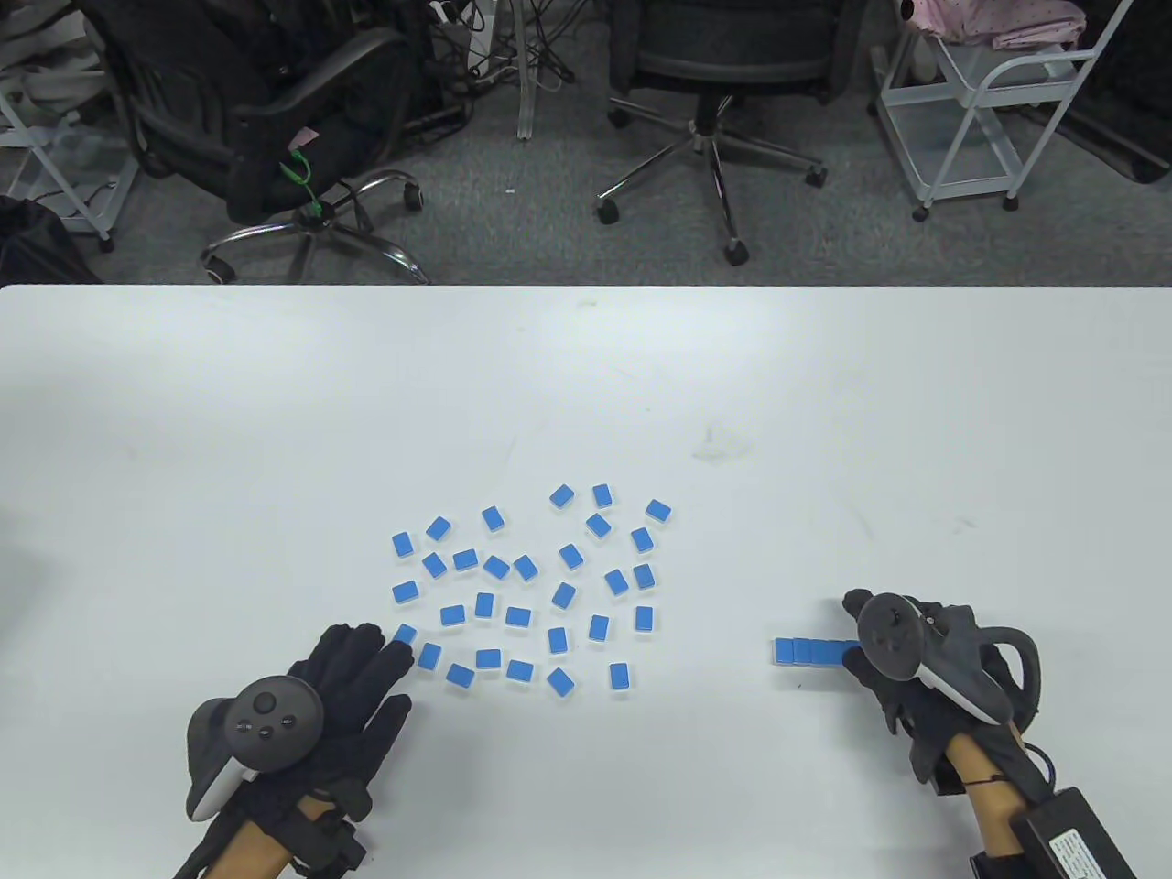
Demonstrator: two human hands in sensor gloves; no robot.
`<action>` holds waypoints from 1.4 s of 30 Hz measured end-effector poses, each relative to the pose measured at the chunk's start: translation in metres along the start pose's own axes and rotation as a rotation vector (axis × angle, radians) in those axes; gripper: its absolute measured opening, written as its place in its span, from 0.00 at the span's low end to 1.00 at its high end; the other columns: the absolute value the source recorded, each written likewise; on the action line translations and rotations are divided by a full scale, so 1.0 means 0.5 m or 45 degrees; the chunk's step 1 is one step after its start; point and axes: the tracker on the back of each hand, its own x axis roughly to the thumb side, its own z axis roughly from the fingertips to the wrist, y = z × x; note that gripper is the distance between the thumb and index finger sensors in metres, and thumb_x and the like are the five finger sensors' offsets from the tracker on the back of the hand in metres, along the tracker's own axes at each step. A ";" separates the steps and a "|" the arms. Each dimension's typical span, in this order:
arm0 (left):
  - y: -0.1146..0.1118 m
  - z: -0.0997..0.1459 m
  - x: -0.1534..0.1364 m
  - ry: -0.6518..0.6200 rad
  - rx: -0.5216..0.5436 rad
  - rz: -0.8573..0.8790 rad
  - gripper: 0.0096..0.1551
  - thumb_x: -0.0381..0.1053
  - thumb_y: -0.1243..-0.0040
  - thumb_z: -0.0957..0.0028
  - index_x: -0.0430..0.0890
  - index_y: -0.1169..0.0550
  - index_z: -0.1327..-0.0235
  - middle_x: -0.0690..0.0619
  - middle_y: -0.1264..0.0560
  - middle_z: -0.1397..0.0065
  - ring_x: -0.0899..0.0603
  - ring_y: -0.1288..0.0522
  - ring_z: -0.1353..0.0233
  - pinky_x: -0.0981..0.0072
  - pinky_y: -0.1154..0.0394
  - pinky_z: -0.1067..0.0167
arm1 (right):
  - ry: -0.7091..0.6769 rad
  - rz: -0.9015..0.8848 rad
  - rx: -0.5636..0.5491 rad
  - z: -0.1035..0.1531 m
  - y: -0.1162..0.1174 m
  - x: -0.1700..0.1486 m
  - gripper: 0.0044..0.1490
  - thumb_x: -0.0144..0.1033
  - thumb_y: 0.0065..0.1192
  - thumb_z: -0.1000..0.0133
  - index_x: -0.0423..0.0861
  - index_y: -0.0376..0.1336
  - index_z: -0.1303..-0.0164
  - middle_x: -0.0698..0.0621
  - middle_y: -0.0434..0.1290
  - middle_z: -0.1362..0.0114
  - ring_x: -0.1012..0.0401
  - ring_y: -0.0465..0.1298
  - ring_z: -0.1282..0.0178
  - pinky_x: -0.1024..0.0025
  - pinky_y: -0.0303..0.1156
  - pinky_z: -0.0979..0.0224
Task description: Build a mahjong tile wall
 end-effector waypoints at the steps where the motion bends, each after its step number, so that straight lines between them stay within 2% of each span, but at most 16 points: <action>1: 0.000 0.000 0.000 -0.001 0.001 -0.001 0.39 0.68 0.57 0.45 0.56 0.36 0.20 0.51 0.50 0.12 0.38 0.59 0.13 0.32 0.61 0.24 | -0.011 0.008 -0.026 0.003 -0.003 0.005 0.41 0.56 0.68 0.60 0.59 0.61 0.35 0.52 0.75 0.31 0.49 0.76 0.31 0.38 0.67 0.26; 6: 0.000 0.005 0.000 -0.013 0.003 -0.005 0.39 0.68 0.57 0.45 0.56 0.36 0.20 0.51 0.50 0.12 0.38 0.59 0.14 0.32 0.60 0.24 | -0.115 0.025 -0.182 0.023 -0.026 0.057 0.39 0.56 0.68 0.60 0.56 0.65 0.38 0.52 0.77 0.34 0.49 0.78 0.33 0.40 0.68 0.26; 10: 0.008 0.012 0.000 -0.028 0.030 -0.005 0.39 0.68 0.57 0.45 0.56 0.36 0.20 0.50 0.50 0.12 0.38 0.59 0.14 0.32 0.60 0.24 | -0.329 -0.007 -0.265 0.052 -0.050 0.167 0.37 0.55 0.69 0.61 0.54 0.67 0.40 0.52 0.80 0.37 0.50 0.80 0.37 0.43 0.70 0.29; 13: 0.009 0.013 0.005 -0.041 0.039 -0.011 0.39 0.68 0.57 0.45 0.56 0.36 0.20 0.50 0.49 0.12 0.38 0.59 0.13 0.31 0.60 0.24 | -0.420 0.085 -0.231 0.052 -0.053 0.244 0.37 0.55 0.70 0.60 0.53 0.68 0.41 0.52 0.81 0.39 0.51 0.81 0.39 0.44 0.71 0.29; 18: 0.007 0.015 0.014 -0.073 0.056 -0.022 0.39 0.68 0.57 0.45 0.56 0.35 0.20 0.50 0.48 0.12 0.38 0.58 0.13 0.31 0.60 0.24 | -0.487 0.258 -0.196 0.005 -0.044 0.369 0.35 0.55 0.71 0.61 0.52 0.71 0.45 0.53 0.83 0.45 0.52 0.83 0.47 0.46 0.74 0.34; 22: 0.006 0.017 0.010 -0.061 0.050 -0.020 0.39 0.68 0.57 0.46 0.56 0.35 0.20 0.50 0.48 0.12 0.38 0.58 0.13 0.31 0.60 0.24 | -0.451 0.460 -0.154 -0.038 -0.020 0.437 0.38 0.55 0.73 0.63 0.53 0.70 0.43 0.53 0.83 0.45 0.53 0.83 0.50 0.47 0.75 0.36; 29: 0.006 0.012 0.011 -0.077 0.049 -0.018 0.39 0.68 0.57 0.45 0.55 0.35 0.20 0.50 0.48 0.12 0.37 0.58 0.14 0.31 0.60 0.24 | -0.390 0.580 -0.016 -0.081 0.029 0.473 0.35 0.51 0.76 0.63 0.51 0.72 0.46 0.53 0.84 0.47 0.54 0.84 0.52 0.48 0.76 0.37; 35: 0.005 0.008 0.012 -0.079 0.035 -0.017 0.39 0.68 0.57 0.45 0.56 0.35 0.20 0.50 0.48 0.12 0.38 0.58 0.13 0.31 0.60 0.24 | -0.404 0.549 0.078 -0.080 0.026 0.462 0.36 0.51 0.77 0.64 0.50 0.73 0.46 0.53 0.84 0.49 0.55 0.84 0.52 0.48 0.76 0.37; 38: 0.005 0.008 0.013 -0.075 0.036 -0.016 0.39 0.68 0.57 0.45 0.56 0.35 0.20 0.50 0.48 0.12 0.38 0.58 0.13 0.31 0.60 0.24 | -0.415 0.571 0.136 -0.081 0.036 0.453 0.37 0.56 0.75 0.64 0.50 0.71 0.47 0.54 0.83 0.51 0.55 0.83 0.51 0.47 0.74 0.34; 42: 0.006 0.009 0.013 -0.078 0.041 -0.015 0.39 0.68 0.57 0.45 0.56 0.35 0.20 0.50 0.48 0.12 0.37 0.58 0.13 0.31 0.60 0.24 | -0.368 0.585 0.109 -0.086 0.030 0.428 0.36 0.57 0.75 0.64 0.52 0.71 0.47 0.55 0.82 0.50 0.55 0.82 0.48 0.46 0.72 0.29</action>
